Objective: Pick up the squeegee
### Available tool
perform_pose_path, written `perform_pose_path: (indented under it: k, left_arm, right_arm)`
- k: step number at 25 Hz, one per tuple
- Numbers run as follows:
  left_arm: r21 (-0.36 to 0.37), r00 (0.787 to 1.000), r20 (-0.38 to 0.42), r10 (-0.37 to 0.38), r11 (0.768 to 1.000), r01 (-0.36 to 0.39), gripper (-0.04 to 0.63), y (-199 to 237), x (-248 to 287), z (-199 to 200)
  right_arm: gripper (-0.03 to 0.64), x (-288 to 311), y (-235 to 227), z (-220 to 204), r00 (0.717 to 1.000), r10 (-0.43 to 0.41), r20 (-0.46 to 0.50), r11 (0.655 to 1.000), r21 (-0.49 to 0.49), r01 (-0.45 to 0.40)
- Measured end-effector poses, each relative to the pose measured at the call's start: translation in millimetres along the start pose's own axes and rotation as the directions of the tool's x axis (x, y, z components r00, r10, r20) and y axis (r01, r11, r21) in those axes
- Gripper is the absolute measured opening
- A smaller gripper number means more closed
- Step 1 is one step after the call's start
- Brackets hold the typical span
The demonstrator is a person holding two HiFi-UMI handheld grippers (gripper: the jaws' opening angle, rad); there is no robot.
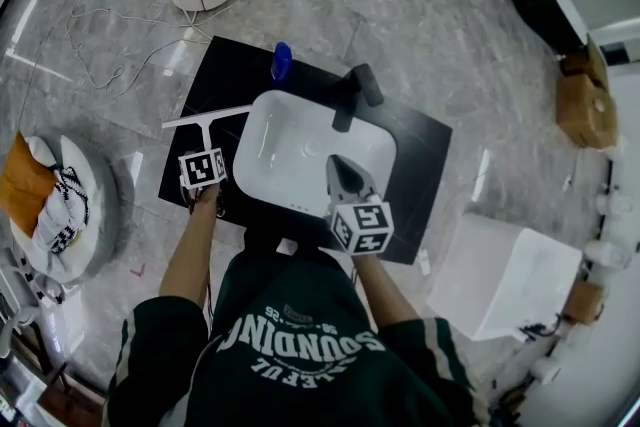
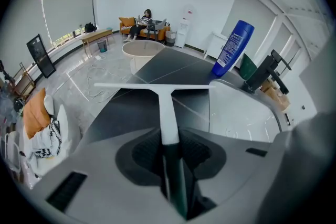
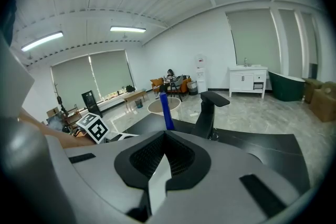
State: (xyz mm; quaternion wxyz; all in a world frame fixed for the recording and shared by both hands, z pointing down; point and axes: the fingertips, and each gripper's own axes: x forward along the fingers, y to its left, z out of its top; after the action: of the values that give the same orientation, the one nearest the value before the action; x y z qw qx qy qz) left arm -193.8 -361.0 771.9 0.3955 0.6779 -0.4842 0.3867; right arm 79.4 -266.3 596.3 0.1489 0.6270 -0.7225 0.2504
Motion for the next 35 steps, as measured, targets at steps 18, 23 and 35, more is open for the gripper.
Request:
perform_pose_path:
  k: [18,23,35]
  left_arm:
    - [0.259,0.965,0.166,-0.203,0.953,0.156,0.091,-74.2,-48.0,40.1]
    - [0.318,0.936,0.216,-0.279,0.926,0.203,0.091,-116.6,-75.8,58.8]
    - [0.414,0.887,0.305,-0.347,0.887,0.205,0.091,-177.6,-130.4,74.2]
  right_arm:
    - [0.000,-33.8,-20.0,5.5,0.989,-0.126,0.082,0.991,0.059,0.121]
    - [0.000,-54.5,-39.4,11.9,0.977,-0.177,0.120,0.983,0.075,0.169]
    - [0.000,-93.1,-78.1,33.3,0.951,-0.228,0.208,0.973,0.088,0.214]
